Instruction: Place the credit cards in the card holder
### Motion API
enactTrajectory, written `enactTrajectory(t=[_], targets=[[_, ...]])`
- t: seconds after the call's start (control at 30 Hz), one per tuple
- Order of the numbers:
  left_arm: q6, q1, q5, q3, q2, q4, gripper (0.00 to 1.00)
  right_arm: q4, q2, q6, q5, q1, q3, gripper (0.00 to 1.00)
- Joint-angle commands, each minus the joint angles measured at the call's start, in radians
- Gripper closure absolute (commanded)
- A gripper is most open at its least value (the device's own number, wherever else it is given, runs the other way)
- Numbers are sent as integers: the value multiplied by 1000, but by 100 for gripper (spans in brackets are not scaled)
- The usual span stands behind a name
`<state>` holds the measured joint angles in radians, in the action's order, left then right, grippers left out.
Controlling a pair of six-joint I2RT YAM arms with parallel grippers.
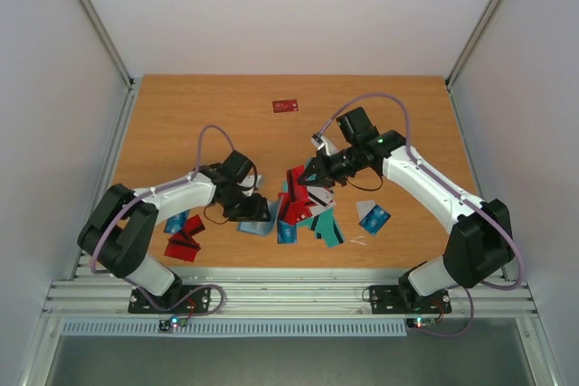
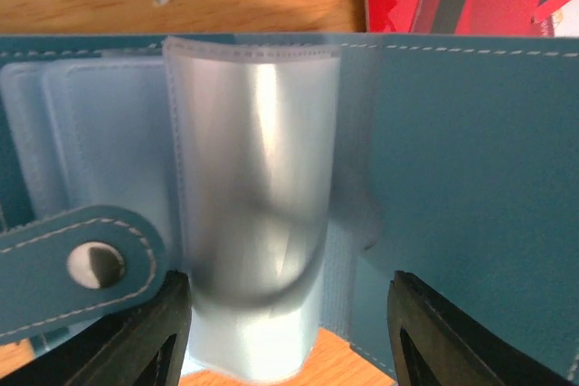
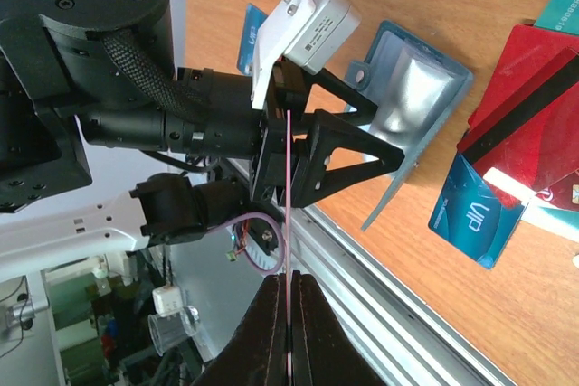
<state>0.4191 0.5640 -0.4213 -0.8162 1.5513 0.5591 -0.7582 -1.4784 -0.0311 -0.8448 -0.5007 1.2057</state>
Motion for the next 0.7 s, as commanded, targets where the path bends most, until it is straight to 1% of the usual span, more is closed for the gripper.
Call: enactTrajectory(t=[0.0, 0.3, 0.5, 0.67], targets=[[4, 18, 5, -39, 15, -36, 39, -16, 7, 15, 11, -7, 26, 99], [5, 47, -34, -66, 32, -79, 39, -27, -14, 9, 56, -6, 52, 99], [7, 75, -67, -78, 42, -111, 40, -6, -95, -61, 96, -5, 118, 99], [7, 100, -62, -81, 45, -123, 41, 1, -181, -112, 127, -5, 178, 99]])
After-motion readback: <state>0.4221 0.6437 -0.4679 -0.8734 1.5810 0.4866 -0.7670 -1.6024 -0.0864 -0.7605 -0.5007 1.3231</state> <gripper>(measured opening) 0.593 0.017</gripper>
